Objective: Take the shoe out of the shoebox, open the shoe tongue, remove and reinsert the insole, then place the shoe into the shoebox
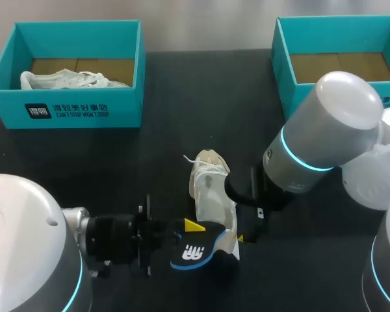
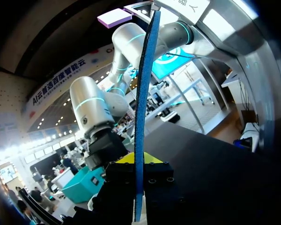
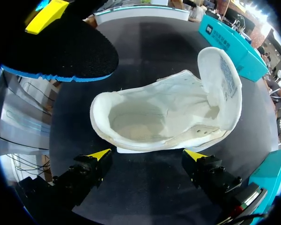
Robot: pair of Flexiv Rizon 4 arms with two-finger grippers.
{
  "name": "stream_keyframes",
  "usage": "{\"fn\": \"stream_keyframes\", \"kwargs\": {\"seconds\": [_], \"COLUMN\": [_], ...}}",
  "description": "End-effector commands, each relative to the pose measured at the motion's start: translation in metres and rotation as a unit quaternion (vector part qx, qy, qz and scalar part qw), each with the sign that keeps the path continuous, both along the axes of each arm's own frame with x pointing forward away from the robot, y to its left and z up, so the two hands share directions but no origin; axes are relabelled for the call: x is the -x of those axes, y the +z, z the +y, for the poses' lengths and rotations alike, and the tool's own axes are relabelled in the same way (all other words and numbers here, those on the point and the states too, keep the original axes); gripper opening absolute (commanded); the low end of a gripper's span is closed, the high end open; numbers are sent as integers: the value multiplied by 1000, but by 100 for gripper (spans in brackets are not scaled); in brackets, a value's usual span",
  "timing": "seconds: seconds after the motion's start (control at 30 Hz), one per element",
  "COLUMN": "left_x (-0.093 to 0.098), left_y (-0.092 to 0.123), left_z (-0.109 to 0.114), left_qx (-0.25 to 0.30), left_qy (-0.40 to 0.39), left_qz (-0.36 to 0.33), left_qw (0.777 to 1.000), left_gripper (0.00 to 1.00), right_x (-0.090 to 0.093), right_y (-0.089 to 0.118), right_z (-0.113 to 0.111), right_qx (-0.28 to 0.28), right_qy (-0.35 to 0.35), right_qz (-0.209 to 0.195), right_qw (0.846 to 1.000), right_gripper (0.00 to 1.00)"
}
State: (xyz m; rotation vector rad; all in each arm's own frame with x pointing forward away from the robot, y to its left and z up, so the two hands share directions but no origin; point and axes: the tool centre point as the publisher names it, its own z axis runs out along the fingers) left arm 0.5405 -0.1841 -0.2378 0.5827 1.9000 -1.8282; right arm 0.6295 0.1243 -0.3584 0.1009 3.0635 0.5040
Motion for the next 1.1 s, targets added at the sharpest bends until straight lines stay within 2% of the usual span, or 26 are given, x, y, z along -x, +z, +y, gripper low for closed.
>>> {"fn": "stream_keyframes", "kwargs": {"seconds": [0.03,0.63,1.1], "left_x": [-1,0,-12], "left_y": [-3,-3,-9], "left_z": [-4,-28,-44], "left_qx": [-1,2,-3], "left_qy": [-1,-17,-4], "left_qz": [2,11,17], "left_qw": [1000,1000,1000], "left_gripper": [0,0,0], "right_x": [4,6,6], "right_y": [-1,-1,-1], "right_z": [-1,-1,-1], "right_qx": [-2,6,6], "right_qy": [2,6,6], "right_qz": [-6,-10,-10], "right_qw": [1000,1000,1000], "right_gripper": [100,100,100]}}
